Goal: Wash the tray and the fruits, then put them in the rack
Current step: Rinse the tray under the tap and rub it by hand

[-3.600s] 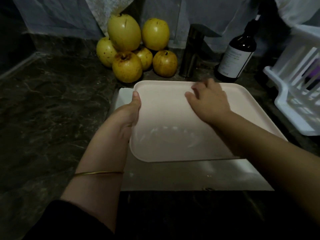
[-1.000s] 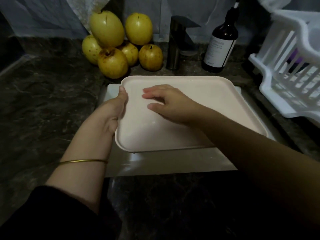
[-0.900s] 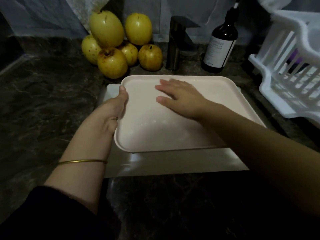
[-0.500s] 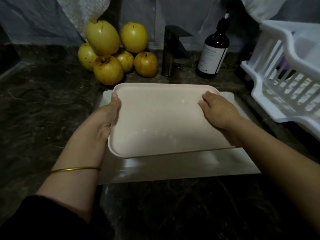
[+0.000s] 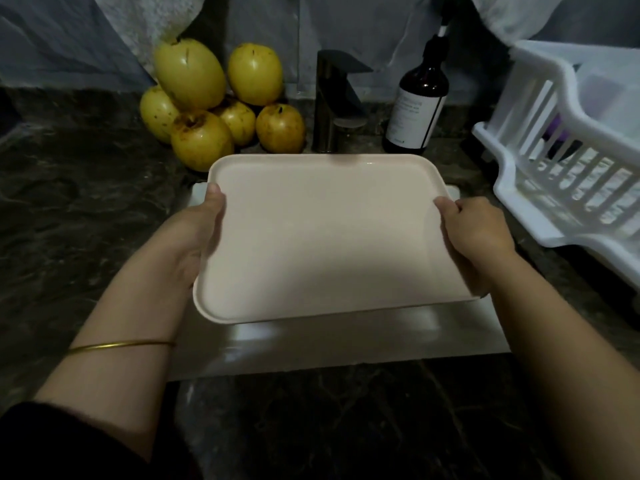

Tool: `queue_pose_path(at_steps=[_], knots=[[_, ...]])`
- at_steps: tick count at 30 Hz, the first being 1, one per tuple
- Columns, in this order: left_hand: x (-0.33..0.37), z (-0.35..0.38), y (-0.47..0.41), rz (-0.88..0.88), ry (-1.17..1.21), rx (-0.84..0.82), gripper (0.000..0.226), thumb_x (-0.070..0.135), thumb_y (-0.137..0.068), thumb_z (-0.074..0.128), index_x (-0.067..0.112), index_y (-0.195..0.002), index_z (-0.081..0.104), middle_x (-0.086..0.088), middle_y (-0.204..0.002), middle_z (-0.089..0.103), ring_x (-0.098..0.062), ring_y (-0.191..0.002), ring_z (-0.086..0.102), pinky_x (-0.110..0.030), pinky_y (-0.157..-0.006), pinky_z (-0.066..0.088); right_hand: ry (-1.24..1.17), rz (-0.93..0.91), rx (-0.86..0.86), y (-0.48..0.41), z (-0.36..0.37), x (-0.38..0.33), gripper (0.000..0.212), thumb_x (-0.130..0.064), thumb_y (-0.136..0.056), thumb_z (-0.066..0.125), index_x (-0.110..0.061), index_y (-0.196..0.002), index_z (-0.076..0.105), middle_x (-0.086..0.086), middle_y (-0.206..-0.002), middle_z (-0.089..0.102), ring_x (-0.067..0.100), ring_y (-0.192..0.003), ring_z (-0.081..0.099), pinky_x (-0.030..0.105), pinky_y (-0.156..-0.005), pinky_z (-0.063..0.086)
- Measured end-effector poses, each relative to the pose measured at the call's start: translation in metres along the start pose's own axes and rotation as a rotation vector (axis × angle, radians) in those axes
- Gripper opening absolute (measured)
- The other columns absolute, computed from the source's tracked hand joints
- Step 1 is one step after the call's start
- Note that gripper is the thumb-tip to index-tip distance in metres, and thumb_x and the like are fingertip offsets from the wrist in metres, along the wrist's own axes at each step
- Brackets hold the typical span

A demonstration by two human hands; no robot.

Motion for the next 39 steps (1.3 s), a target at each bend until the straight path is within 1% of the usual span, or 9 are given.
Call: queue_pose_path(at_steps=[5,9,17,20,23,26,29,32,39], knots=[[0.002,-0.002,0.003,0.045,-0.144,0.127,0.06,0.049,-0.098,0.038,0.002,-0.135,0.048,-0.017,-0.134,0.052,-0.034,-0.121,0.049,-0.035,-0.101,0.036,-0.028,-0.018,-0.085,0.007,0.004,-0.002,0.037,-0.028,-0.1,0.038,0.001,-0.113,0.059,0.02,-0.111,0.061,0.037,-0.102,0.056,0.04,-0.086,0.042],[0.008,-0.003,0.011,0.095,-0.323,0.176,0.054,0.037,-0.101,0.038,-0.005,-0.134,0.045,-0.024,-0.134,0.05,-0.038,-0.122,0.047,-0.035,-0.095,0.036,-0.268,-0.037,-0.19,0.013,0.002,-0.006,0.021,0.0,-0.089,0.041,-0.007,-0.093,0.06,0.009,-0.078,0.056,0.026,-0.076,0.052,0.029,-0.065,0.038],[0.01,0.002,0.022,0.267,-0.614,0.202,0.112,0.073,-0.067,0.062,0.011,-0.146,0.014,-0.017,-0.146,0.037,-0.038,-0.127,0.043,-0.048,-0.099,0.04,-0.386,0.047,-0.105,0.011,0.003,-0.01,0.04,-0.036,-0.099,0.043,-0.007,-0.123,0.057,0.016,-0.118,0.061,0.036,-0.108,0.055,0.045,-0.098,0.042],[0.011,0.017,0.032,0.373,-0.892,0.175,0.115,0.081,-0.07,0.046,0.02,-0.152,-0.007,-0.018,-0.157,0.008,-0.035,-0.142,0.019,-0.048,-0.108,0.027,-0.371,0.053,-0.121,0.007,0.006,-0.011,0.043,-0.035,-0.1,0.042,-0.005,-0.129,0.054,0.019,-0.123,0.058,0.037,-0.113,0.053,0.043,-0.097,0.04],[0.011,0.032,0.035,0.451,-1.174,0.112,0.1,0.083,-0.075,0.018,0.024,-0.151,-0.01,-0.013,-0.157,-0.02,-0.03,-0.144,-0.018,-0.053,-0.115,-0.004,-0.348,0.045,-0.156,0.004,0.005,-0.008,0.045,-0.033,-0.101,0.041,-0.002,-0.133,0.05,0.02,-0.128,0.056,0.038,-0.116,0.051,0.041,-0.096,0.039],[0.013,0.045,0.041,0.578,-1.327,-0.021,0.094,0.084,-0.069,0.003,0.036,-0.149,-0.014,-0.005,-0.156,-0.024,-0.024,-0.141,-0.03,-0.057,-0.11,-0.018,-0.338,0.035,-0.169,0.003,0.001,-0.005,0.042,-0.029,-0.101,0.041,0.0,-0.13,0.052,0.02,-0.125,0.056,0.037,-0.113,0.052,0.035,-0.087,0.037],[0.012,0.063,0.052,0.688,-1.317,-0.214,0.091,0.086,-0.063,0.005,0.05,-0.142,-0.019,0.009,-0.152,-0.03,-0.017,-0.14,-0.031,-0.059,-0.109,-0.018,-0.359,0.032,-0.177,0.003,-0.001,-0.005,0.042,-0.03,-0.101,0.041,-0.001,-0.13,0.052,0.02,-0.124,0.057,0.037,-0.111,0.053,0.035,-0.085,0.037],[0.012,0.059,0.048,0.714,-1.253,-0.2,0.077,0.081,-0.075,0.014,0.055,-0.142,-0.013,0.016,-0.152,-0.026,-0.013,-0.142,-0.025,-0.056,-0.11,-0.017,-0.361,0.024,-0.187,0.004,-0.001,-0.007,0.043,-0.031,-0.101,0.041,-0.003,-0.133,0.051,0.019,-0.125,0.056,0.036,-0.112,0.053,0.035,-0.085,0.036],[0.018,0.042,0.038,0.625,-1.17,0.108,0.052,0.038,-0.102,0.02,0.025,-0.152,0.016,-0.018,-0.157,0.013,-0.03,-0.146,0.01,-0.04,-0.118,0.004,-0.344,-0.009,-0.215,0.005,0.002,-0.012,0.044,-0.035,-0.101,0.041,-0.006,-0.131,0.054,0.018,-0.123,0.058,0.032,-0.102,0.053,0.035,-0.085,0.037]])
Point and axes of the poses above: each hand's wrist, its own y-axis away from the middle knuckle, its own z-axis out of the palm, x = y × z, the point moved 5 cm from there along -y, towards the middle knuckle
